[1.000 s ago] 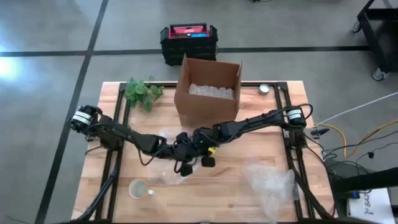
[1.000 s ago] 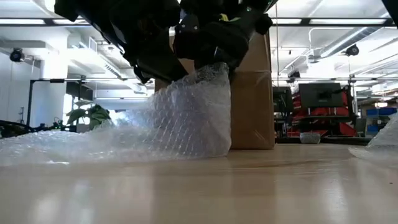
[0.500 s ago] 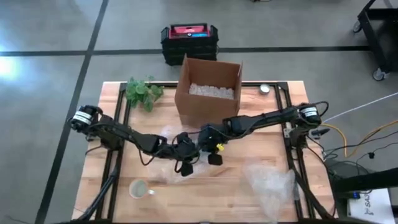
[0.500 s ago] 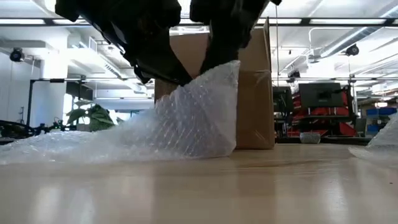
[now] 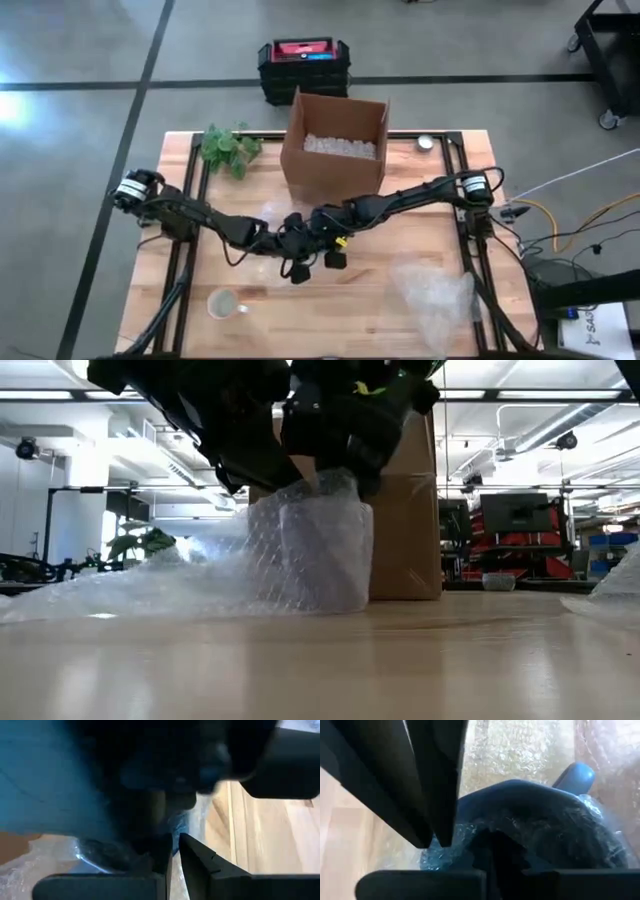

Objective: Wrap mug
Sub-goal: Wrap the blue cup in bubble wrap

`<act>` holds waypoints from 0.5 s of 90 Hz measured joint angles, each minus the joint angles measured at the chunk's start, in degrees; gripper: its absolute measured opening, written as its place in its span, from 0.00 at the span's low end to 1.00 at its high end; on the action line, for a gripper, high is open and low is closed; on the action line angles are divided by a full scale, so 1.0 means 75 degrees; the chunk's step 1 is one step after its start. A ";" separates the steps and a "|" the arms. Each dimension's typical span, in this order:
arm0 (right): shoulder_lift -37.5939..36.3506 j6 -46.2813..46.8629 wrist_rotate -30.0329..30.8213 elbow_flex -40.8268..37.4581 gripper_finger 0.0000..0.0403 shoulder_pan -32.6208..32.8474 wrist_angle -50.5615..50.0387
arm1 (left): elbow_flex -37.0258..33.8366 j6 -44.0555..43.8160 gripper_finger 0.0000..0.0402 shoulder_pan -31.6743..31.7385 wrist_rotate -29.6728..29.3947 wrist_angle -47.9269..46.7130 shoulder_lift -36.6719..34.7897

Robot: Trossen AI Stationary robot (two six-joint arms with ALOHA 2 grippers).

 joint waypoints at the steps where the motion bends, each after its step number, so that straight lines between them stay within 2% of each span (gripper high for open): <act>1: -0.0014 0.0000 -0.0002 0.0001 0.01 0.0000 0.0000 | 0.0000 -0.0001 0.05 0.0000 0.0000 0.0004 0.0000; 24: -0.1018 0.0020 -0.0073 0.0065 0.01 0.0015 -0.0336 | 0.0000 0.0001 0.05 0.0001 -0.0004 -0.0012 0.0000; 45: -0.2052 0.0124 -0.0070 0.0084 0.01 0.0088 -0.1545 | 0.0000 -0.0001 0.05 0.0001 0.0003 0.0005 0.0000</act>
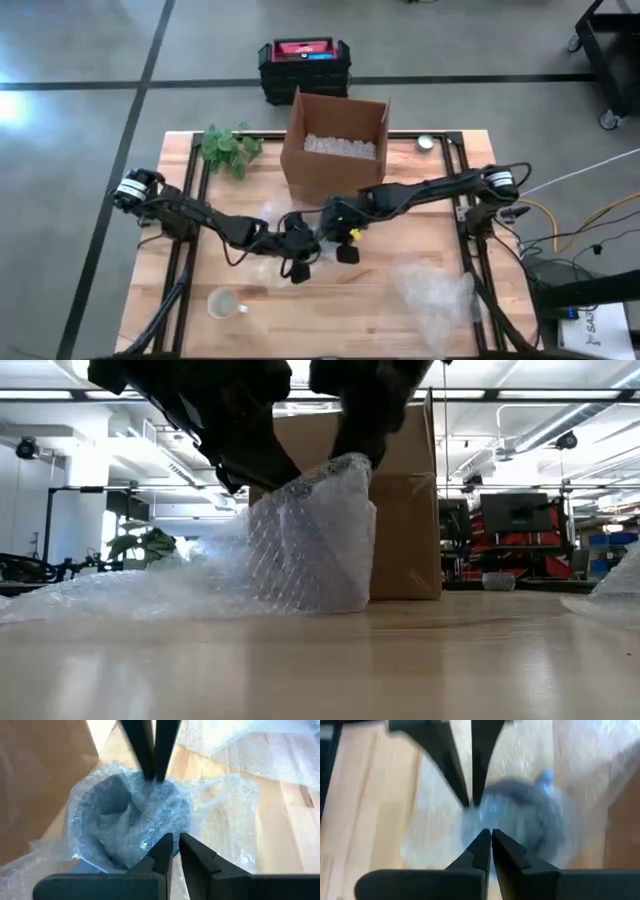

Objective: Wrap mug
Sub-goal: Wrap the blue cup in bubble wrap

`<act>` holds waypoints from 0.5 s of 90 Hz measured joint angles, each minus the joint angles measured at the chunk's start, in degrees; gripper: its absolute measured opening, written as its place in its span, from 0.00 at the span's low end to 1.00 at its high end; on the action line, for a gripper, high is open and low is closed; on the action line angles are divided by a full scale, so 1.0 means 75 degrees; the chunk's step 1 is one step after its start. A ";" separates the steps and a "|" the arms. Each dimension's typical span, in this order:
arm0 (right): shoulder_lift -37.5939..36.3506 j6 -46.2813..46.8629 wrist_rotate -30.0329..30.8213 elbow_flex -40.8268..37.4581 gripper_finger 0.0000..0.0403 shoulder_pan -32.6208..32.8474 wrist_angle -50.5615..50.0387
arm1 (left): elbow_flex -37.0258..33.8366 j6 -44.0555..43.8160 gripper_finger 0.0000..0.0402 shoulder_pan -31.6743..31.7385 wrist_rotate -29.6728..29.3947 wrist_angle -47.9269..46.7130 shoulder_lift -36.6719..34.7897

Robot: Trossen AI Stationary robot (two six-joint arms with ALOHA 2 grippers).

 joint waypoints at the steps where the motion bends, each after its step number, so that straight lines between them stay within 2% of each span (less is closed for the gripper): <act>1: -0.0044 -0.0002 0.0000 0.0000 0.01 0.0014 -0.0037 | 0.0000 0.0000 0.05 -0.0001 0.0000 0.0003 0.0000; 17: -0.0546 -0.0005 0.0082 -0.0286 0.01 0.0440 -0.0395 | 0.0000 0.0000 0.05 -0.0003 0.0061 -0.0028 -0.0114; 32: -0.0666 0.0237 0.1608 -0.0984 0.01 0.0900 0.0625 | 0.0057 0.0002 0.05 -0.0017 0.0066 -0.0089 -0.0320; 45: -0.0605 0.0456 0.1973 -0.1569 0.01 0.1190 0.1231 | 0.0076 -0.0090 0.05 -0.0077 0.0064 -0.1044 -0.0843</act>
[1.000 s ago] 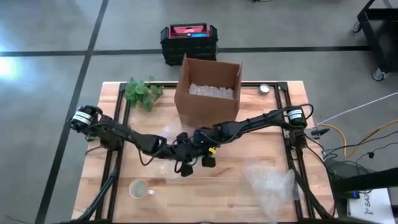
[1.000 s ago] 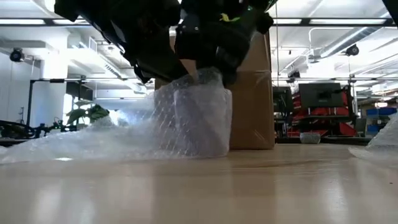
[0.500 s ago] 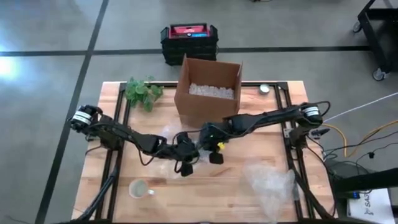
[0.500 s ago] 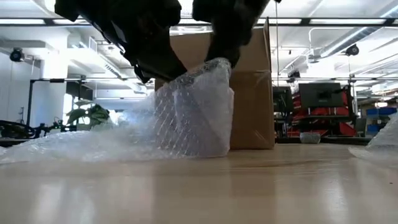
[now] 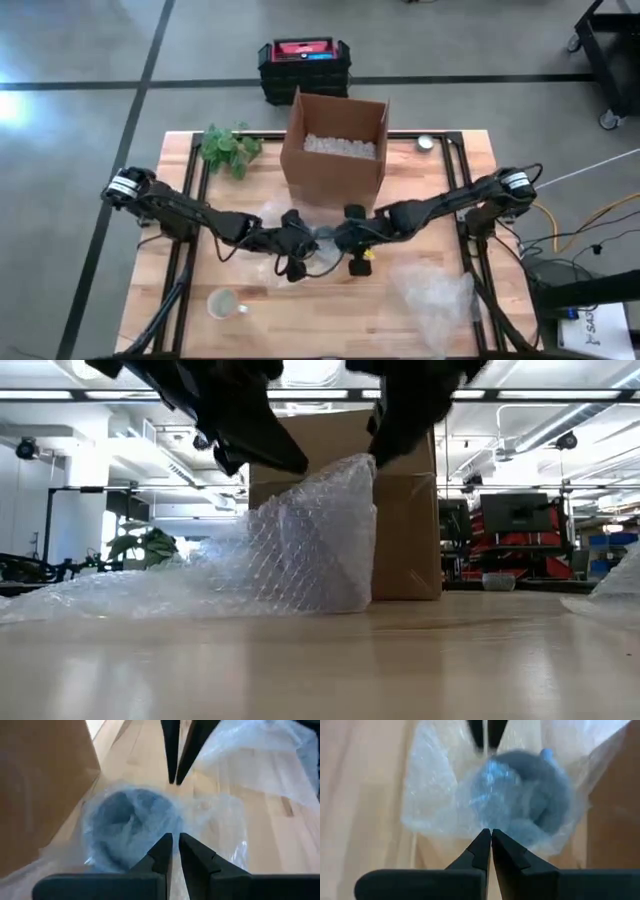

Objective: Wrap mug
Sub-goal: Wrap the blue cup in bubble wrap

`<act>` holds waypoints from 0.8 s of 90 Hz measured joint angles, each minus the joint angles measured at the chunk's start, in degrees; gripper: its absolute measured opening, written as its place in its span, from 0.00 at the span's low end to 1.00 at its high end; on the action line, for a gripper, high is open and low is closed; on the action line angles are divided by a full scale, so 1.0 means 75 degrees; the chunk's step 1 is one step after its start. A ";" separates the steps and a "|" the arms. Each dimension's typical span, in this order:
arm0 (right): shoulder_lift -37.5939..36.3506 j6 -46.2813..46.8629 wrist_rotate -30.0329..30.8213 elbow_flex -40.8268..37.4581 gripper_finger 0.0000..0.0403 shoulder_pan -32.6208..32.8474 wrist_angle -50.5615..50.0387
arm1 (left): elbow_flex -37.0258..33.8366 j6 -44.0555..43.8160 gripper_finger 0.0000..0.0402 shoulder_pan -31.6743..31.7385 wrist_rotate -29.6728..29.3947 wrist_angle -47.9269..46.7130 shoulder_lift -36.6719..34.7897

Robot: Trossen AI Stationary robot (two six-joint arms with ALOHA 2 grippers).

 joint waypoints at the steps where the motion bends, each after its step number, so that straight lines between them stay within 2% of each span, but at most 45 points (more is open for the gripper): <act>1: -0.0002 0.0027 0.0028 -0.0024 0.01 0.0036 0.0006 | 0.0000 -0.0040 0.05 -0.0004 0.0001 -0.0157 -0.0048; 19: -0.0396 0.0198 0.0294 -0.0146 0.01 0.0470 -0.0153 | -0.0003 -0.0879 0.05 -0.0004 -0.0044 -0.2647 -0.1019; 43: -0.0541 0.0782 0.0831 -0.0725 0.01 0.0761 0.0126 | -0.0012 -0.2779 0.08 0.0211 -0.1107 -0.5357 -0.1640; 54: -0.0540 0.1168 0.0833 -0.1376 0.01 0.0796 0.0985 | -0.0017 -0.3196 0.19 0.0521 -0.0940 -0.5935 -0.1687; 72: -0.0541 0.1427 0.0836 -0.1917 0.01 0.0882 0.1835 | -0.0233 -0.3172 0.49 0.1102 0.0122 -0.5976 -0.1584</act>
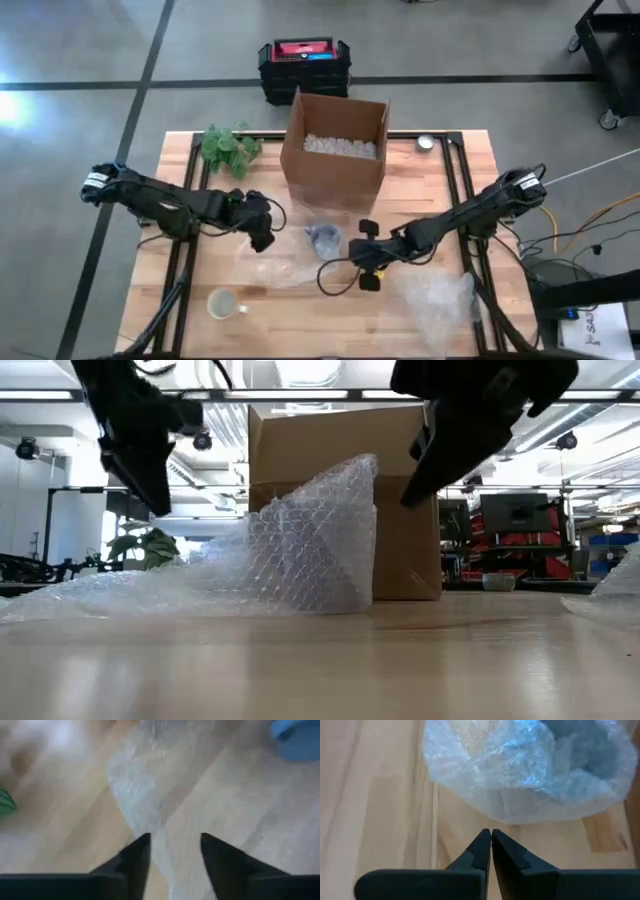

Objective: Wrap mug
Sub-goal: Wrap the blue cup in bubble wrap

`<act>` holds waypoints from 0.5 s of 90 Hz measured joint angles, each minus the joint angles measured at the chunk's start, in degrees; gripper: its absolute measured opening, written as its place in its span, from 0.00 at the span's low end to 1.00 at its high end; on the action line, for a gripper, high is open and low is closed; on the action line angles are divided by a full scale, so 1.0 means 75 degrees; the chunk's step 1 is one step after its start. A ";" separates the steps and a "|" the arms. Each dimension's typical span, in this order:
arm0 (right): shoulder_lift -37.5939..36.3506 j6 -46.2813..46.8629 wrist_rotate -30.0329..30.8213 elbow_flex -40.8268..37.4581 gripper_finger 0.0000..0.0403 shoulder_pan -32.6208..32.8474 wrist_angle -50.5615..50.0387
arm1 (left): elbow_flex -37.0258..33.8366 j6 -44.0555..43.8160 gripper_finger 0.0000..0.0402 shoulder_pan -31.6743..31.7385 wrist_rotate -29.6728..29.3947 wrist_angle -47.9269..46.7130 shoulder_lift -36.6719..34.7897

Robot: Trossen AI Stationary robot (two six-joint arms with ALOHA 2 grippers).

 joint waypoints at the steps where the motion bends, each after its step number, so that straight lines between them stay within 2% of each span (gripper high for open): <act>1: 0.0000 0.0010 -0.0003 -0.0015 0.01 0.0003 0.0001 | -0.0027 0.0011 0.51 0.0019 0.0038 0.0022 0.0002; 14: 0.0000 0.0024 0.0029 -0.0263 0.01 -0.0006 0.0412 | -0.0554 -0.0200 0.68 0.0167 0.0085 0.0048 -0.0021; 22: 0.0000 -0.0039 0.0191 -0.0468 0.01 -0.0006 0.0780 | -0.0969 -0.0396 0.73 0.0175 0.0159 0.0186 -0.0041; 32: 0.0000 -0.0383 0.0448 -0.0767 0.01 -0.0012 0.1433 | -0.1490 -0.0363 0.73 0.0172 0.0507 0.1035 -0.0052; 45: 0.0097 -0.0770 0.0488 -0.1130 0.01 -0.0098 0.2246 | -0.2123 -0.0124 0.66 0.0172 0.0885 0.2337 -0.0071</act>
